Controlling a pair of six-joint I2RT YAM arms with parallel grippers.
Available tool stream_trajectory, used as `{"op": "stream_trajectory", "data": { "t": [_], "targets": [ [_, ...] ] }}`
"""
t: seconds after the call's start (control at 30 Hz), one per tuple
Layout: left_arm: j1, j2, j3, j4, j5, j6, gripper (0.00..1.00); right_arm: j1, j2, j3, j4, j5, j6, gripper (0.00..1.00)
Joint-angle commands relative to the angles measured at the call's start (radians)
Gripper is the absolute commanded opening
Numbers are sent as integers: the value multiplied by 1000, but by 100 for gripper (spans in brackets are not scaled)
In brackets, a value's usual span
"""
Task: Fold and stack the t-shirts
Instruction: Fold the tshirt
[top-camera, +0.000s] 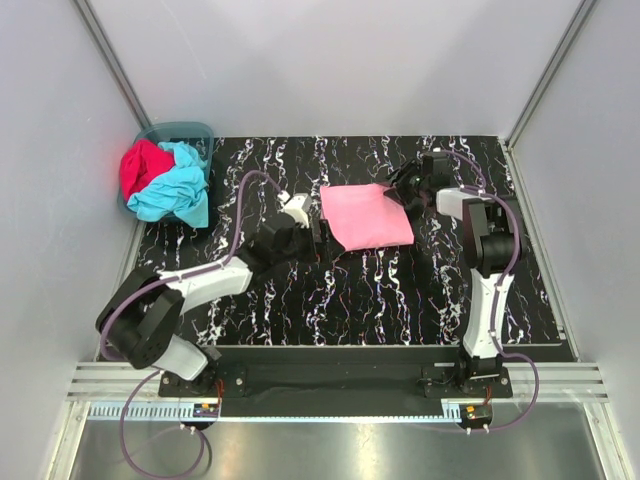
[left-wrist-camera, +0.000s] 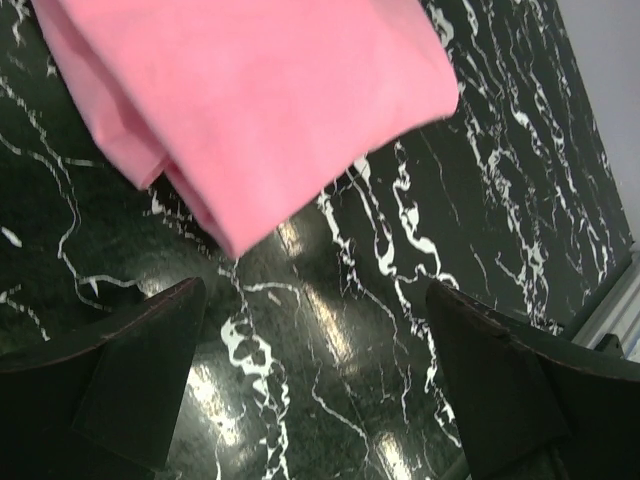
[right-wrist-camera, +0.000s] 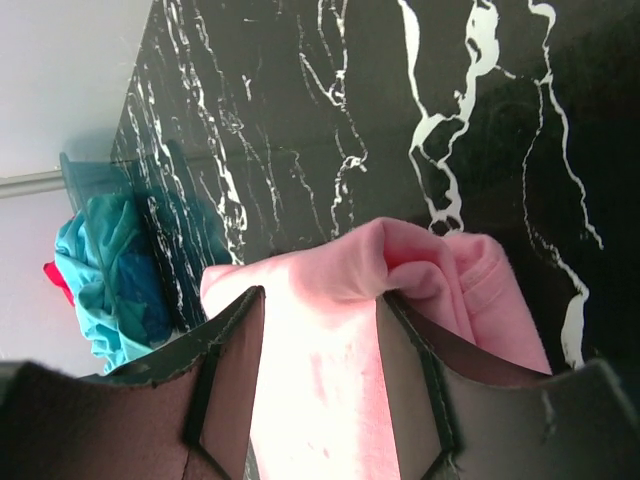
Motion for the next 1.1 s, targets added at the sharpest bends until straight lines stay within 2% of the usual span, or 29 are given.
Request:
{"op": "stream_trajectory", "data": {
  "t": [0.0, 0.23, 0.43, 0.53, 0.63, 0.77, 0.87, 1.07],
  "targets": [
    [-5, -74, -33, 53, -53, 7, 98, 9, 34, 57, -3, -16, -16, 55],
    [-11, -88, -39, 27, -80, 30, 98, 18, 88, 74, -74, -2, -39, 54],
    [0, -76, -42, 28, -112, 42, 99, 20, -142, -34, -48, 29, -55, 55],
    [26, -76, -57, 64, -90, 21, 99, 18, -326, -8, -112, 35, -90, 56],
    [53, -80, -57, 82, -63, -4, 99, 18, -436, 51, -230, 44, -142, 57],
    [56, -112, -60, 88, -55, -10, 99, 17, -530, 82, -304, 66, -167, 58],
    [61, -118, -77, 93, -46, -20, 99, 17, -605, 7, -327, 101, -164, 58],
    [101, -77, -174, 199, -27, -65, 99, 9, -763, -314, -293, 240, -202, 59]
  ]
}}
